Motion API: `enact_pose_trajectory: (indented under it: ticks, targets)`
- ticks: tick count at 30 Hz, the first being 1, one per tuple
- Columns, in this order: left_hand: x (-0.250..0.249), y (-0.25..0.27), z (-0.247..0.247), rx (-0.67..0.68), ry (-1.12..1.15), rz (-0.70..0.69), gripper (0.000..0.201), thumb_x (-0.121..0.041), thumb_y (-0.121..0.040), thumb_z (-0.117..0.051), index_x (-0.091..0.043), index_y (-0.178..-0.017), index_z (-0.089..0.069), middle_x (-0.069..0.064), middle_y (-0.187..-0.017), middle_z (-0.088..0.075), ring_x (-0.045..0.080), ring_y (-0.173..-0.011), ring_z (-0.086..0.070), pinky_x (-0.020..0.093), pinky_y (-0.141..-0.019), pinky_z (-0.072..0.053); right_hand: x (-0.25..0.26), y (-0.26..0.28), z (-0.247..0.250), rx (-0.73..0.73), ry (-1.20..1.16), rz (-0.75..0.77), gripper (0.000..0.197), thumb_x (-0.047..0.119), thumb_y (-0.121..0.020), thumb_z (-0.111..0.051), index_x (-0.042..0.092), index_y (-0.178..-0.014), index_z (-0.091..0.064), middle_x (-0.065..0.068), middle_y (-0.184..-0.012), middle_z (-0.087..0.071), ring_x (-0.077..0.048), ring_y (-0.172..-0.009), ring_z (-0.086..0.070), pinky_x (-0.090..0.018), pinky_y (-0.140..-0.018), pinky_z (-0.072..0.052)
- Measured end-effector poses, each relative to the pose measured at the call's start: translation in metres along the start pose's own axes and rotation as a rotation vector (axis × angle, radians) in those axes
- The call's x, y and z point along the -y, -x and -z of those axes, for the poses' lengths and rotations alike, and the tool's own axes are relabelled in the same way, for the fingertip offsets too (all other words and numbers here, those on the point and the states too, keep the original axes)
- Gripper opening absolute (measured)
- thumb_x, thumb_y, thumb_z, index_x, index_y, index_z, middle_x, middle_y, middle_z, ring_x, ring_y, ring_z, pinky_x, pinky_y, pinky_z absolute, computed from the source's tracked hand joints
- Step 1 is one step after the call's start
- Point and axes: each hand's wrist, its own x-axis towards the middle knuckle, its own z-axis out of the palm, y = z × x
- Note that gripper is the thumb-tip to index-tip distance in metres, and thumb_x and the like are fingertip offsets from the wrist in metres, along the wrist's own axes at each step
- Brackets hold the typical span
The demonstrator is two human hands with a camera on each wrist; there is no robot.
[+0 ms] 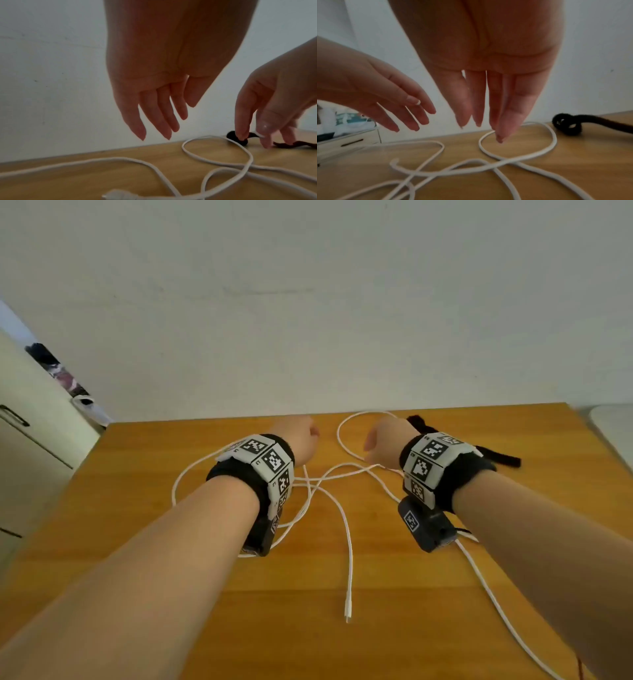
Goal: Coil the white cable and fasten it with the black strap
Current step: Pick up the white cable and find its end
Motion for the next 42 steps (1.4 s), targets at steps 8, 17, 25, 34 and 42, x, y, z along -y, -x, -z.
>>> enact_pose_trajectory:
  ticks: [8, 17, 25, 34, 42]
  targets:
    - [0.014, 0.000, -0.027, -0.017, -0.138, -0.040, 0.036, -0.015, -0.099, -0.035, -0.014, -0.129, -0.055, 0.009, -0.138, -0.052, 0.026, -0.122, -0.052, 0.035, -0.099, -0.043, 0.009, -0.038, -0.050, 0.031, 0.318, 0.051, 0.016, 0.021, -0.084, -0.064, 0.007, -0.079, -0.057, -0.001, -0.066, -0.046, -0.022, -0.076, -0.053, -0.028, -0.072, -0.050]
    - [0.024, 0.039, -0.051, -0.106, -0.261, -0.101, 0.036, -0.017, -0.099, -0.036, -0.015, -0.129, -0.056, 0.007, -0.138, -0.053, 0.026, -0.123, -0.052, 0.034, -0.101, -0.042, -0.006, -0.036, -0.074, -0.099, 0.427, 0.019, 0.030, 0.022, -0.081, -0.063, 0.012, -0.064, -0.042, -0.005, -0.078, -0.059, -0.028, -0.079, -0.059, -0.044, -0.083, -0.054]
    - [0.016, 0.111, -0.052, -0.175, -0.078, -0.197, 0.051, -0.025, -0.093, -0.051, -0.019, -0.142, -0.038, 0.005, -0.146, -0.042, 0.023, -0.131, -0.044, 0.034, -0.104, -0.039, 0.013, 0.106, -0.050, -0.464, 0.110, 0.078, 0.022, 0.005, -0.091, -0.045, 0.007, -0.104, -0.062, -0.010, -0.109, -0.065, -0.029, -0.102, -0.060, -0.032, -0.082, -0.048]
    - [-0.006, 0.174, -0.051, -0.270, 0.283, -0.356, 0.029, -0.017, -0.099, -0.032, -0.010, -0.102, -0.060, 0.000, -0.072, -0.062, 0.020, -0.081, -0.062, 0.031, -0.079, -0.047, 0.022, 0.193, -0.034, -0.795, -0.230, 0.265, 0.015, 0.013, -0.091, -0.050, 0.013, -0.101, -0.061, -0.006, -0.106, -0.066, -0.024, -0.098, -0.059, -0.035, -0.084, -0.049]
    - [-0.018, 0.220, -0.037, -0.138, 1.132, -0.421, 0.029, -0.019, -0.101, -0.034, -0.017, -0.084, -0.057, -0.002, -0.065, -0.045, 0.011, -0.062, -0.054, 0.029, -0.066, -0.049, 0.002, 0.205, -0.047, -0.696, -0.361, 0.153, 0.017, 0.012, -0.094, -0.046, 0.007, -0.100, -0.061, -0.012, -0.112, -0.062, -0.031, -0.094, -0.064, -0.035, -0.074, -0.051]
